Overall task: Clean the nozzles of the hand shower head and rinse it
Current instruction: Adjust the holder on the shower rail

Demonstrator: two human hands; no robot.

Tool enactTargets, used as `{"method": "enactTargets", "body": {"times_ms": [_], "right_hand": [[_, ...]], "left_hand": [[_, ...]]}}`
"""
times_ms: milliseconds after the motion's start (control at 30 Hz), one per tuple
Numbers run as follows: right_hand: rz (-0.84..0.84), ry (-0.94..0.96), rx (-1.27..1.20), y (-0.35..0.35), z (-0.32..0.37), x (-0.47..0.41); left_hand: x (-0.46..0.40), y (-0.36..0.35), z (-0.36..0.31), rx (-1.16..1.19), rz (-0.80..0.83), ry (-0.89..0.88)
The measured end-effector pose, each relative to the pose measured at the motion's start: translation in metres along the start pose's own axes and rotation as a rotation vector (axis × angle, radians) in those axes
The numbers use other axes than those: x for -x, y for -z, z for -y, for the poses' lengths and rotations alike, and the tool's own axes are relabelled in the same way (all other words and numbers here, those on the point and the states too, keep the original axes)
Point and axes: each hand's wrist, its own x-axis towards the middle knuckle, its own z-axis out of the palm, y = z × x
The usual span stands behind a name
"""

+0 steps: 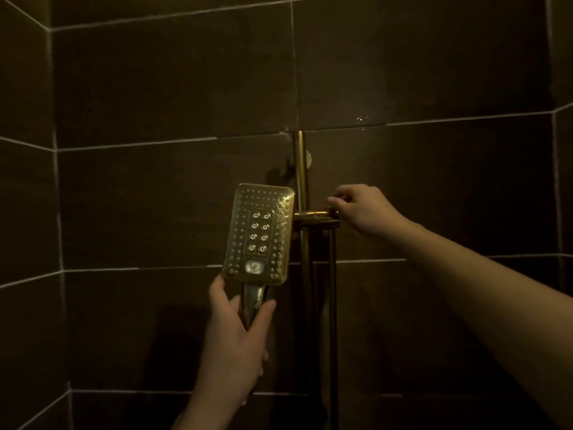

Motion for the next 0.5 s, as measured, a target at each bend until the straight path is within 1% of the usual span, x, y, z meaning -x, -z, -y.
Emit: {"method": "enactTargets", "body": {"times_ms": [100,300,433,500], "right_hand": [[0.032,-0.016,0.013,-0.004,-0.002,-0.010],[0.052,-0.057,-0.005,-0.004,-0.006,-0.014],[0.064,-0.009,0.134,-0.003,-0.004,-0.021],[0.078,-0.014,0.161,-0.004,-0.004,-0.023]], "left_hand": [[0.000,0.005,0.000,-0.005,-0.036,0.036],[0.000,0.015,0.001,0.013,-0.092,0.028],[0.001,0.019,0.001,-0.008,-0.069,0.004],[0.002,0.020,0.000,-0.020,-0.055,-0.004]]}}
